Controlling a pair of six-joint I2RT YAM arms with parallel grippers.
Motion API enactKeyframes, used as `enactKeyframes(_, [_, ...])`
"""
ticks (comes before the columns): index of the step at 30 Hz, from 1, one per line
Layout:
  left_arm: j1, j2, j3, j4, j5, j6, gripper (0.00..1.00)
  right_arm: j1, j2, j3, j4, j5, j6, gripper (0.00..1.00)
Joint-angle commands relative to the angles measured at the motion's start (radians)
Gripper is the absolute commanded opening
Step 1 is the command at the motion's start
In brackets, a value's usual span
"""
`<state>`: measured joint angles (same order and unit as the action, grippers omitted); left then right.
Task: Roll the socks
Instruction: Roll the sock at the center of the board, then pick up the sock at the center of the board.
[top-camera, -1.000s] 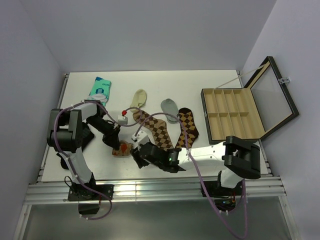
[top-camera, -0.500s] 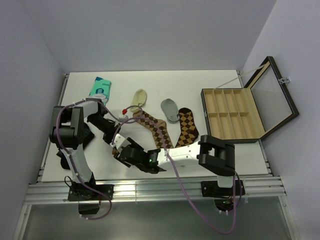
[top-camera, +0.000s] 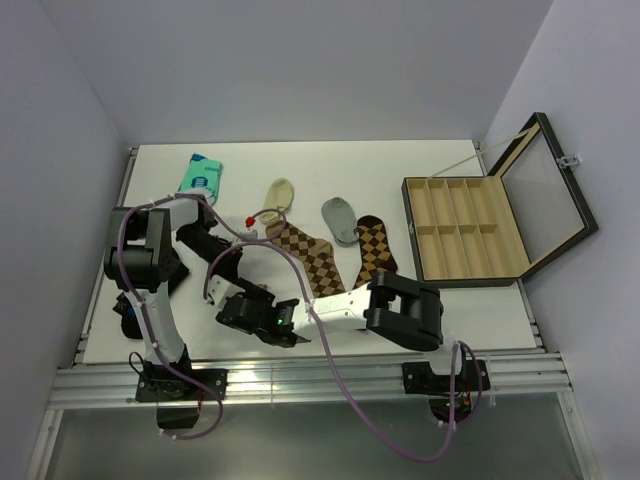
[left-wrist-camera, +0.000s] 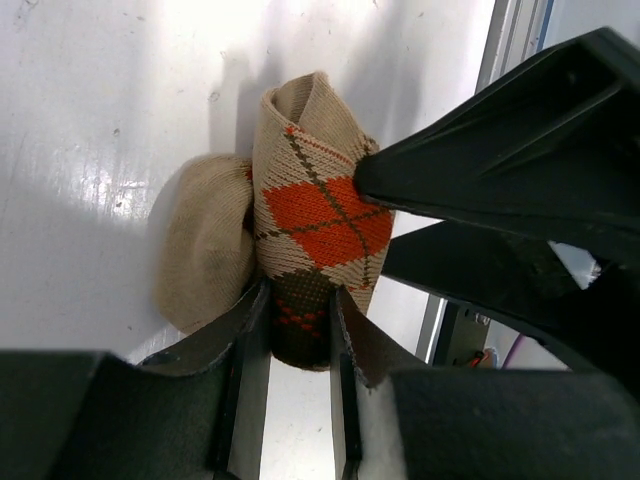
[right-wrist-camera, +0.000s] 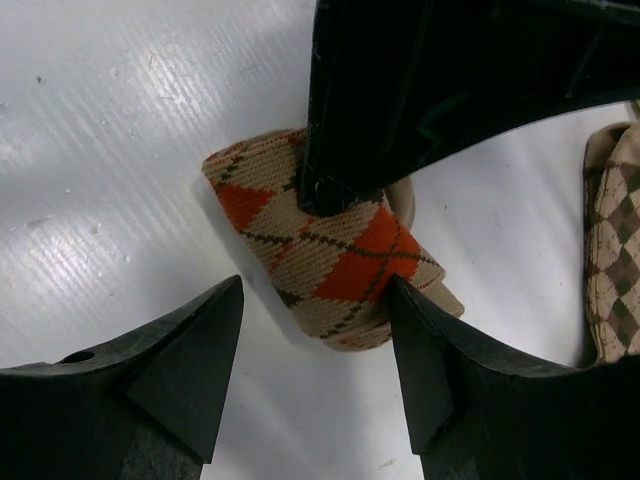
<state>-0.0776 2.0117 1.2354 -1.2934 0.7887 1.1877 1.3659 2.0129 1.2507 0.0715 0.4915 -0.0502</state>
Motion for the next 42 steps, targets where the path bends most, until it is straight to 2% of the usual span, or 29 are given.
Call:
enactKeyframes(1, [-0.005, 0.041, 0.027, 0.152, -0.078, 0.032, 0.00, 0.009, 0.040, 0.067, -0.024, 0.010, -0.025, 0.67])
enactKeyframes(14, [-0.025, 0.114, 0.101, 0.106, -0.112, -0.019, 0.01, -0.039, 0.118, 0.121, -0.091, -0.096, 0.000, 0.65])
enactKeyframes(21, [-0.033, 0.157, 0.148, 0.080, -0.112, -0.049, 0.09, -0.060, 0.155, 0.164, -0.139, -0.148, 0.004, 0.62])
enactKeyframes(24, [-0.033, 0.170, 0.176, 0.062, -0.108, -0.063, 0.15, -0.076, 0.165, 0.177, -0.163, -0.185, 0.018, 0.56])
enactKeyframes(26, [-0.033, 0.182, 0.202, 0.051, -0.102, -0.077, 0.17, -0.093, 0.168, 0.184, -0.185, -0.198, 0.030, 0.48])
enactKeyframes(27, [-0.033, 0.183, 0.208, 0.046, -0.094, -0.082, 0.21, -0.099, 0.168, 0.188, -0.191, -0.217, 0.035, 0.43])
enactKeyframes(28, [-0.033, 0.186, 0.214, 0.046, -0.091, -0.095, 0.23, -0.105, 0.168, 0.187, -0.197, -0.225, 0.042, 0.32])
enactKeyframes(30, [-0.033, 0.185, 0.234, 0.027, -0.069, -0.102, 0.27, -0.119, 0.167, 0.184, -0.213, -0.240, 0.049, 0.26])
enactKeyframes(34, [-0.030, 0.167, 0.286, -0.030, -0.011, -0.109, 0.30, -0.137, 0.153, 0.162, -0.219, -0.298, 0.095, 0.00])
enactKeyframes(42, [-0.011, 0.094, 0.368, -0.073, 0.038, -0.146, 0.36, -0.160, 0.084, 0.073, -0.190, -0.337, 0.157, 0.00])
